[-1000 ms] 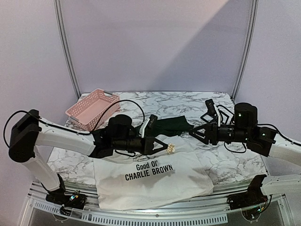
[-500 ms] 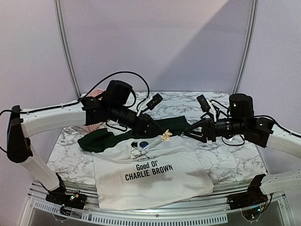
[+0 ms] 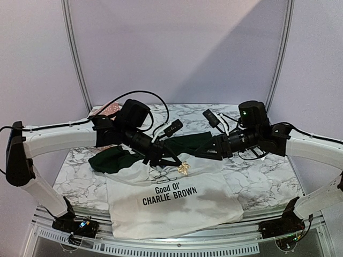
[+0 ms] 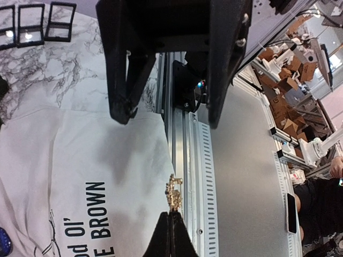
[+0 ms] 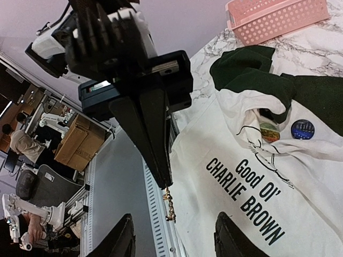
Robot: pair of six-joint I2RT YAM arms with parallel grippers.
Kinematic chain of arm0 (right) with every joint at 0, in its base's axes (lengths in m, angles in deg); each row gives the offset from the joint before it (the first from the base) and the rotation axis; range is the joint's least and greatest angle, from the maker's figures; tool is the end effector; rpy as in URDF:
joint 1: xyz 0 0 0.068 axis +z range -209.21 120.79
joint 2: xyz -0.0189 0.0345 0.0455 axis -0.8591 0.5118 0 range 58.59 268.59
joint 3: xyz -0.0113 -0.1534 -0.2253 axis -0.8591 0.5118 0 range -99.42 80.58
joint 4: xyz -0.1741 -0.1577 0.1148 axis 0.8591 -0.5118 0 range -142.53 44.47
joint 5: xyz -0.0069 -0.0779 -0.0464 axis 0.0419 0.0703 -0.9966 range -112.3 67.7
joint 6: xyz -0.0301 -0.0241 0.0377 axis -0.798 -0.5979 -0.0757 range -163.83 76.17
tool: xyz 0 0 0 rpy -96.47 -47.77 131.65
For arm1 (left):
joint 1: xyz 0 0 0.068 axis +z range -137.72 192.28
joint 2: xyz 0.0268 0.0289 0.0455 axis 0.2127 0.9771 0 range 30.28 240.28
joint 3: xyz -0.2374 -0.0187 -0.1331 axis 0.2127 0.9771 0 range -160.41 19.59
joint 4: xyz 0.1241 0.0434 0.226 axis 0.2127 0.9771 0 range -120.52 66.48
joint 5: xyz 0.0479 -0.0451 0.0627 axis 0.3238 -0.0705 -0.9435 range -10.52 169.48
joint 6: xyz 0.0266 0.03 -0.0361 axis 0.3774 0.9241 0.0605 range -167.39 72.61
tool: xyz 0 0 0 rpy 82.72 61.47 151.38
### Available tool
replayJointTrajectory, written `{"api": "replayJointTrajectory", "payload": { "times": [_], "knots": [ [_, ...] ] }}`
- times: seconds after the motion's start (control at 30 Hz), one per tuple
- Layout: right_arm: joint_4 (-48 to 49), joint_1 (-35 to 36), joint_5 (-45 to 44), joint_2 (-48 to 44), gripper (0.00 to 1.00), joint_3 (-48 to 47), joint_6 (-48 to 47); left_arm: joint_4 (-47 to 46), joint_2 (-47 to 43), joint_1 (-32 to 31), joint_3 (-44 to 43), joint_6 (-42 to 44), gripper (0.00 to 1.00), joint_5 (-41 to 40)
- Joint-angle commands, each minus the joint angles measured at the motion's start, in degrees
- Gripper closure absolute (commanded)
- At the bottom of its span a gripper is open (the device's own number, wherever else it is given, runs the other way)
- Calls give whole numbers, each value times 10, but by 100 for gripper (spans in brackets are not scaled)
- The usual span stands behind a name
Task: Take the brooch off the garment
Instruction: Pass from the left arm to the right
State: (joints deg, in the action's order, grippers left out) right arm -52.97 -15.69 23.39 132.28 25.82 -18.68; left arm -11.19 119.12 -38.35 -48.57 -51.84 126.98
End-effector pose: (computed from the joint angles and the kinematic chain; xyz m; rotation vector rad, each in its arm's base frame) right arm 0.1895 0.2151 0.3001 -0.9069 2.0531 1.5153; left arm 0.1955 -0.2795 0.2840 1.3659 1.9741 -1.4245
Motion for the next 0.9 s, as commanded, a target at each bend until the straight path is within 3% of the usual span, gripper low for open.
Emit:
{"api": "replayJointTrajectory", "payload": {
  "times": [0.0, 0.87],
  "knots": [
    [17, 9, 19, 18, 51, -4, -2, 10, -11, -7, -1, 8, 100, 12],
    [50, 36, 71, 78, 70, -18, 3, 11, 3, -10, -5, 5, 100, 18]
  ]
}}
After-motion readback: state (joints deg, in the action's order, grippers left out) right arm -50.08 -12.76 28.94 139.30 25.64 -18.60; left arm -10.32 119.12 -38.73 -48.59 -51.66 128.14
